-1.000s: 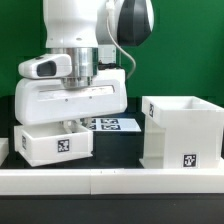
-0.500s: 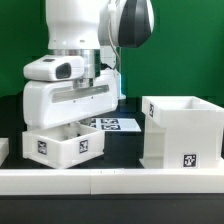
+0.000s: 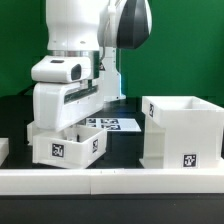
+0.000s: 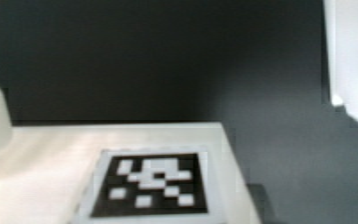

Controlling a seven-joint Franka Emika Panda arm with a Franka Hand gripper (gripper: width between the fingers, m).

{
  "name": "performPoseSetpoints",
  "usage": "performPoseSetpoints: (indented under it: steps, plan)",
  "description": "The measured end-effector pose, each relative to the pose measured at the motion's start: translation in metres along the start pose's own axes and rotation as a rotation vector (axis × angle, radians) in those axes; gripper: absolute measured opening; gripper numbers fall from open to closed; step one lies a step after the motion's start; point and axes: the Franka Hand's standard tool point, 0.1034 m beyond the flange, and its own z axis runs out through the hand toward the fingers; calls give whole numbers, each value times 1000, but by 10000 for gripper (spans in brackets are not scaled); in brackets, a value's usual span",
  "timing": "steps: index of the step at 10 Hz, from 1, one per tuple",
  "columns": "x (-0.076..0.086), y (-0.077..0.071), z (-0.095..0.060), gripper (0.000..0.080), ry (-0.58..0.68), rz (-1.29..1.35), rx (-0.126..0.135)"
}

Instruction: Assemble drawer

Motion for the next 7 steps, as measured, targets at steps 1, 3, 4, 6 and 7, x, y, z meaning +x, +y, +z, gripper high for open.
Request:
performPoseSetpoints:
  steps: [1,3,4,6,7]
  plan:
    - [2,0,0,41,-6,-64,0]
    - [9,-1,0,41,-20,-189,1]
    - [14,-2,1,41,-21,-197,2]
    - [31,-7,4,41,-15,-212,5]
    - [38,-10,5,41,-11,-218,7]
